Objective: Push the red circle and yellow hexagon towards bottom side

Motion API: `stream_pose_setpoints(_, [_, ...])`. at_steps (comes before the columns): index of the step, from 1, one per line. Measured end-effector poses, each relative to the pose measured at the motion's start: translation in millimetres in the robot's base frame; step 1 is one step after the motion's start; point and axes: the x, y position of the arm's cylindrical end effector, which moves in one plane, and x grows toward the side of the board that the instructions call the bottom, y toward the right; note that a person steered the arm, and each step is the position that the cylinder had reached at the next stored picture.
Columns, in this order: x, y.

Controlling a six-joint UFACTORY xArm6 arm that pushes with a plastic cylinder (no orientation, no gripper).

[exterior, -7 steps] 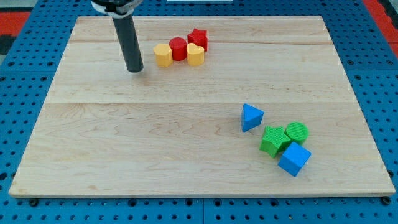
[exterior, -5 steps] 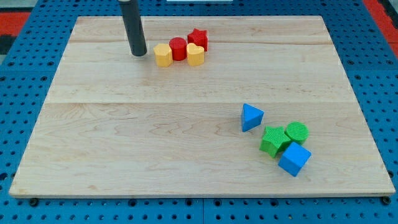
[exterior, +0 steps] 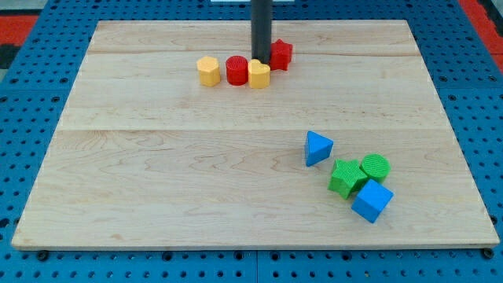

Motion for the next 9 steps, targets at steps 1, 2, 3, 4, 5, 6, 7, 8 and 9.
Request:
stream_pose_setpoints(1, [28.3, -5.0])
stream_pose_setpoints(2, [25.5, -39.0])
stream_pose_setpoints(3, [-4.9, -43.1])
stream_pose_setpoints(4, [-11.6, -73.0])
stream_pose_setpoints(5, [-11.6, -116.7])
stream_pose_setpoints(6, [-5.3, -124.1])
stream_pose_setpoints(7, [7.6, -121.9])
stream_pose_setpoints(8, [16.2, -134.1])
stream_pose_setpoints(9, [22.7, -148.3])
